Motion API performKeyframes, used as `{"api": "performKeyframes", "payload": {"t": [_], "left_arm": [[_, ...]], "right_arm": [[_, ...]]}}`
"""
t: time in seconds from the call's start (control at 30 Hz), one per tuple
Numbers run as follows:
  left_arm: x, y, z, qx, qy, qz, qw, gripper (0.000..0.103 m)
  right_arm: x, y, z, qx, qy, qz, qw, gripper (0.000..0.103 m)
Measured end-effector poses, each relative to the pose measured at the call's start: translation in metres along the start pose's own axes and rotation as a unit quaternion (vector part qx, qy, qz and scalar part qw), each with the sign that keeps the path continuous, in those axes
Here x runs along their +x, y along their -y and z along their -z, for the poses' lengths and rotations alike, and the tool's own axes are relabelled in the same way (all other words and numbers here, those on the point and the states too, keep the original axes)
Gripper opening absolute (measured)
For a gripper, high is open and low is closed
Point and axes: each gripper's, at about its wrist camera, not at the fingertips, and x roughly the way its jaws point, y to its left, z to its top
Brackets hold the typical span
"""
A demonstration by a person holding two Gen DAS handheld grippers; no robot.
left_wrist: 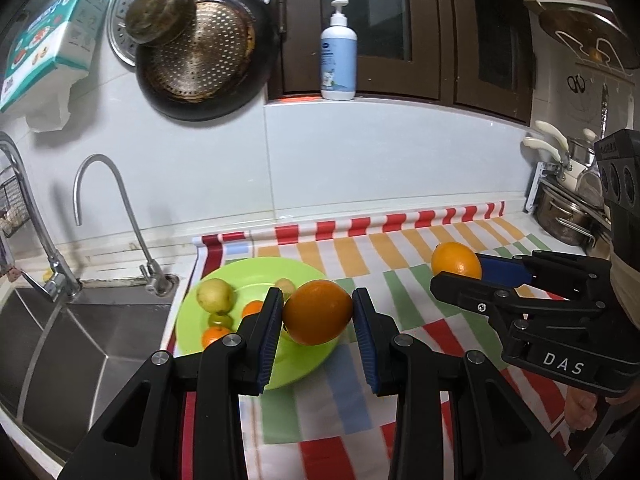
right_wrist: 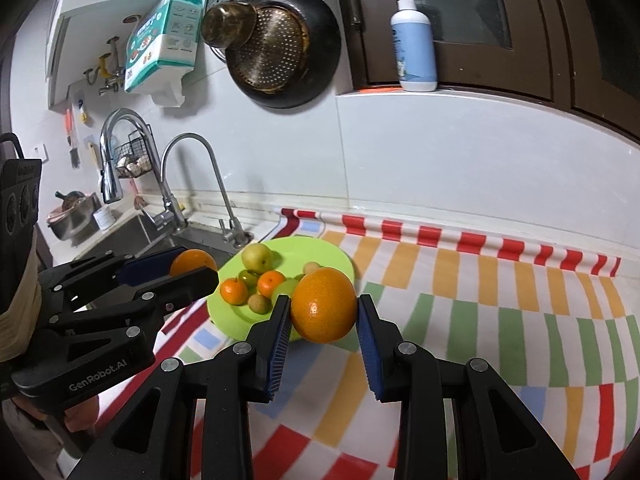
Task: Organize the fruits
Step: 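Carry both mandarins in the grippers over to the green plate, then lower both mandarins onto the green plate and open both grippers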
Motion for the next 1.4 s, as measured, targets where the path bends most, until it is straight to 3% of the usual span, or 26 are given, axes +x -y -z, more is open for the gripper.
{"api": "performKeyframes", "payload": {"t": [0.4,0.8,1.4], "left_arm": [[0.018,-0.044,-0.001,0.008,-0.01,-0.001,0.9999,0.035],[0.059,-0.092,-0.003,0.018,-0.027,0.004,0.9995,0.035],[0.123,-0.116,0.003,0.017,-0.053,0.035,0.9978,0.035]], "right_arm": [[0.039,-0.028,-0.013,0.005,-0.01,-0.005,1.0,0.034],[0.096,-0.051,-0.025,0.003,-0.032,-0.006,0.999,0.034],[0.179,-0.047,-0.041,-0.002,-0.075,-0.02,0.997,0.034]]}}
